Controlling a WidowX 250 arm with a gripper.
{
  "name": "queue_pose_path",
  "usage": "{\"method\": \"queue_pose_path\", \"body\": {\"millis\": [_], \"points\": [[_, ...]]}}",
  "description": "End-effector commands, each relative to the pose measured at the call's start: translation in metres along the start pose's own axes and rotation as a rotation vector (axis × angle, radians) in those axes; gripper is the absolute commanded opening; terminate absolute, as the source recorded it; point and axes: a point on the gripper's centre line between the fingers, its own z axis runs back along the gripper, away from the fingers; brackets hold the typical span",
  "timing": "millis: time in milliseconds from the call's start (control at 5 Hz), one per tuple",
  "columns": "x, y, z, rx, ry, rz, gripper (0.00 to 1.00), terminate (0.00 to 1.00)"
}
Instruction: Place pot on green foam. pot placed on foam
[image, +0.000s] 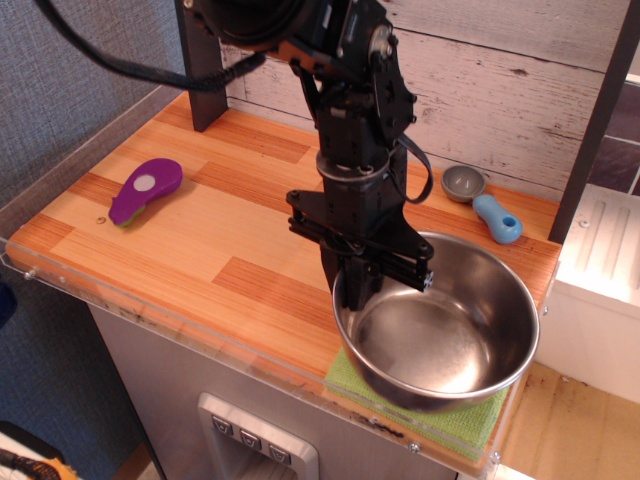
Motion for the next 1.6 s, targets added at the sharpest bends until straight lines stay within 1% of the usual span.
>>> {"method": "queue_pose_path", "body": {"millis": [0, 200, 400, 600, 800, 1000, 1200, 1400], "points": [[0.002, 0.009, 0.017, -0.014, -0.052, 0.033, 1.00, 0.00], [-0.002, 0.015, 0.028, -0.039, -0.077, 0.052, 1.00, 0.00], [-0.006, 0.025, 0.037, -0.064, -0.087, 0.065, 1.00, 0.00], [-0.008, 0.050, 0.069, -0.026, -0.100, 0.072, 1.00, 0.00], [-0.013, 0.084, 0.098, 0.044, -0.087, 0.086, 1.00, 0.00], [-0.024, 0.109, 0.092, 0.106, -0.038, 0.080, 1.00, 0.00], [-0.024, 0.121, 0.085, 0.112, -0.012, 0.044, 1.00, 0.00], [-0.022, 0.129, 0.084, 0.073, -0.019, 0.023, 1.00, 0.00]]}}
